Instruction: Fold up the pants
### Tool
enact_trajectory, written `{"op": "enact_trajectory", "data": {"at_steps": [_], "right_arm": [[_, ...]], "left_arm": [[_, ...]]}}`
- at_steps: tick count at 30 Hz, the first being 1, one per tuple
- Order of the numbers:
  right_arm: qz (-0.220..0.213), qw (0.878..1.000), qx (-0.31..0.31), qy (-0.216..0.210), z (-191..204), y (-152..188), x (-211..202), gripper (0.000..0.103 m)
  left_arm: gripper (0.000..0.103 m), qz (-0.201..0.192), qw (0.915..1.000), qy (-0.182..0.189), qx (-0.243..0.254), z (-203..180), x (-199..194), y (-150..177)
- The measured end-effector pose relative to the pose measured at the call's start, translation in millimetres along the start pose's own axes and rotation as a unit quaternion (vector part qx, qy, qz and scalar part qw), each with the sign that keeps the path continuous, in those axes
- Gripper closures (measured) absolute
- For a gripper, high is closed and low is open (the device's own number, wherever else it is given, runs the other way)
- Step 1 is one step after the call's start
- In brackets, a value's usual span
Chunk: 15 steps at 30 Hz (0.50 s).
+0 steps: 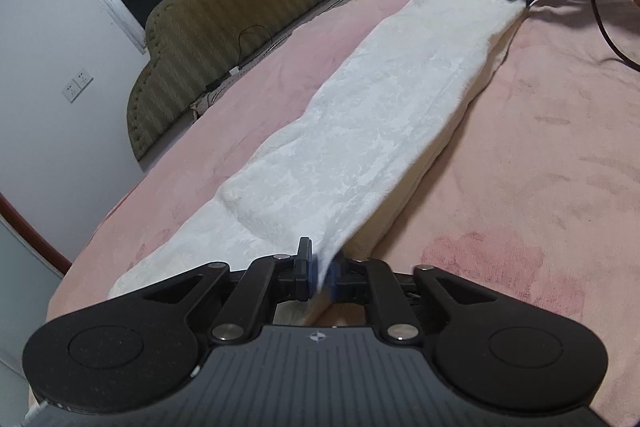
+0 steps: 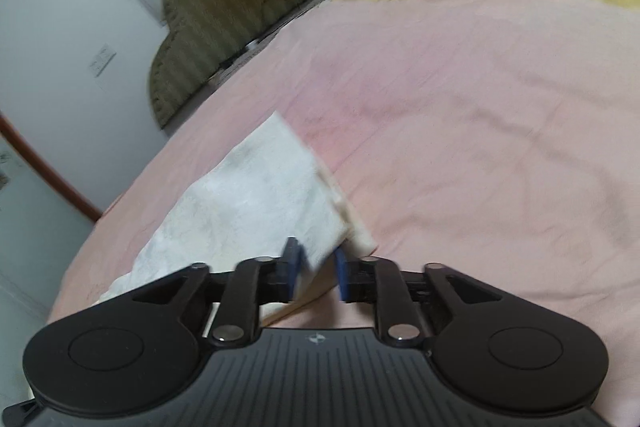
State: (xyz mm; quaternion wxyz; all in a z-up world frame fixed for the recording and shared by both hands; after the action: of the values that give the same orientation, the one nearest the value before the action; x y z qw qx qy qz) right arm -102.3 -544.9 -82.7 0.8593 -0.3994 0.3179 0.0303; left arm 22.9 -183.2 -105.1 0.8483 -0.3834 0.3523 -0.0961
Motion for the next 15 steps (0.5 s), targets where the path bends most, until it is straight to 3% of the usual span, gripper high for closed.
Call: {"op": "enact_trajectory", "data": {"at_steps": [2,4,7,10,11,13,15], "right_arm": [[-0.050,0.995,-0.042,0.074,5,-12,-15,0.076],[-0.088,0.982,-0.122,0.112,27,-22,-21,0.075],[-0.073,0.977,-0.191,0.057,72,-25,-2,0.071],[-0.029,0.975,-0.220,-0.013,114,-17,39,0.055],[-0.016,0.974,-0.225,-0.027,125,-13,54,0.050],[0.015,0.970,-0.239,-0.036,140,-7,86,0.050],[0.039,0.968,-0.247,-0.019,142,-6,116,0.050]], "left_arm": [[0.082,0.002,0.9998,0.013,-0.015,4,-6,-3],[0.064,-0.003,0.9985,0.038,-0.040,7,-15,-8],[0.056,-0.018,0.9945,0.065,-0.080,12,-25,-21],[0.055,-0.015,0.9903,0.082,-0.112,18,-22,-33],[0.055,-0.011,0.9900,0.076,-0.118,20,-19,-35],[0.055,-0.008,0.9901,0.059,-0.127,24,-14,-39],[0.055,-0.004,0.9920,0.026,-0.123,27,-6,-39]]}}
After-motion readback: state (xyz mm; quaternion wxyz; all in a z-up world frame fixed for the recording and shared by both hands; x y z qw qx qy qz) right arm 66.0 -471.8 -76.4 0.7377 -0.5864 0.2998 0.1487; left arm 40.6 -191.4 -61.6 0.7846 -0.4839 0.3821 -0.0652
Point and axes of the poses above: each gripper's, at about its wrist camera, not at the fingertips, and x roughly the way its jaws point, z to its left, y to its underside, the point moved 6 cm from there along x, roughly the way its jaws point, and after that the axes turned 8 degrees about -x, right-handed, at the moved point
